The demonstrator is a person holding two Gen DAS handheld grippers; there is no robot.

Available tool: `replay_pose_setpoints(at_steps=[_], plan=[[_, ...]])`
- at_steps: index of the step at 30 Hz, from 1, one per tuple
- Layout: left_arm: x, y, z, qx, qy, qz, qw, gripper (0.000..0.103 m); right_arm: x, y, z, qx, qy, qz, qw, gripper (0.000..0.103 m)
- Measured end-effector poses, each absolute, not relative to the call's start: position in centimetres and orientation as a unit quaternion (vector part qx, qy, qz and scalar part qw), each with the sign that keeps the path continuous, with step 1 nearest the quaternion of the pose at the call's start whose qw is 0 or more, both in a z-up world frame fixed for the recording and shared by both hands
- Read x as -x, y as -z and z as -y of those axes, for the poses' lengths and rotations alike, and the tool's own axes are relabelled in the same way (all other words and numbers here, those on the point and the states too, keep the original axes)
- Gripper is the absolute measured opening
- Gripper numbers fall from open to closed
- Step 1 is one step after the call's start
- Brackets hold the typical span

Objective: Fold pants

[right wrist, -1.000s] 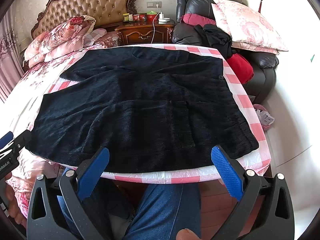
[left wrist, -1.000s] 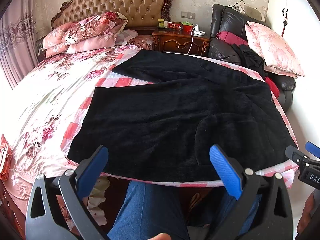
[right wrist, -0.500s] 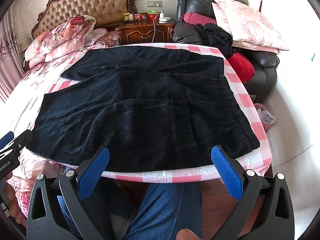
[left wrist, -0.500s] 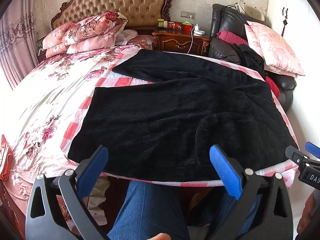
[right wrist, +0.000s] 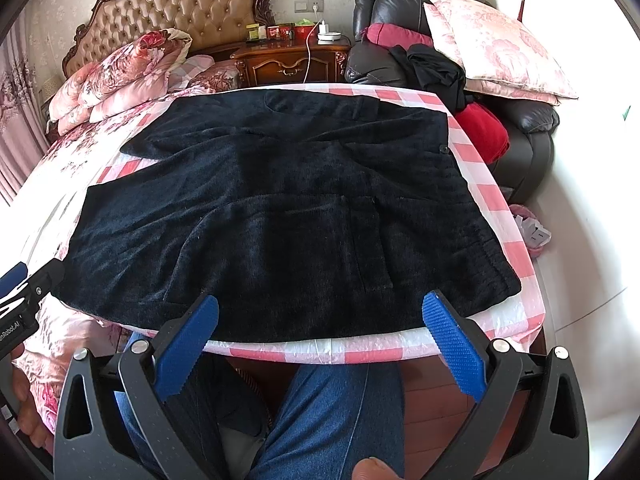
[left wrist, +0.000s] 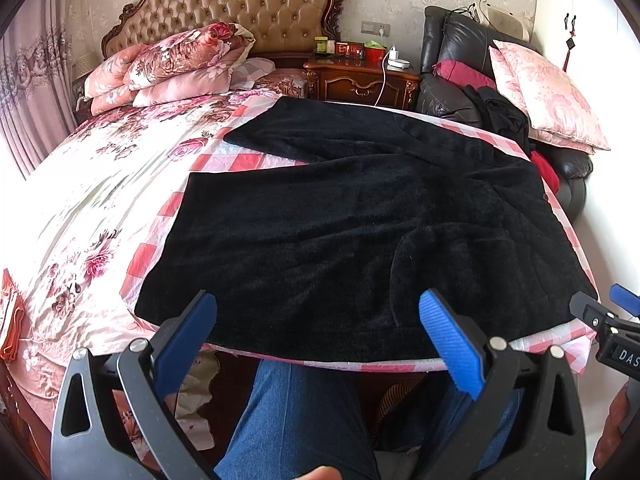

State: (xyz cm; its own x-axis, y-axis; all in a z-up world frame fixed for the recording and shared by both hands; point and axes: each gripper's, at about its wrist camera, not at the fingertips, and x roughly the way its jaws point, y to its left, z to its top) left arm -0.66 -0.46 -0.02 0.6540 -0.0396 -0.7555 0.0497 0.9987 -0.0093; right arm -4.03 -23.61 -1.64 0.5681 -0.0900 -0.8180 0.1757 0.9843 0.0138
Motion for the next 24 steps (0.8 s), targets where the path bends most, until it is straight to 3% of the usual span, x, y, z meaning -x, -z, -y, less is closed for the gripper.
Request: replay_pose_setpoints(at_steps=[9, 18, 24], plan=[[-0.2, 1.2, -1.3, 0.048, 0.048, -0.423, 0.904, 0.102, 3.7, 3.1, 25.6, -0.093, 0.062, -0.476, 0.872, 0.099], [-1.8, 3.9, -1.2, 0.015, 0.042, -0.441, 0.896, 0.102, 2.9, 4.9, 27.9, -0.115, 0.070, -0.487, 0.863, 0.099], [-4.5, 4.3, -0.8, -0.012, 0.101, -0.416, 0.903, 0.102, 1.4, 5.0, 31.5, -0.193, 0.022, -0.459, 0.867, 0.099]])
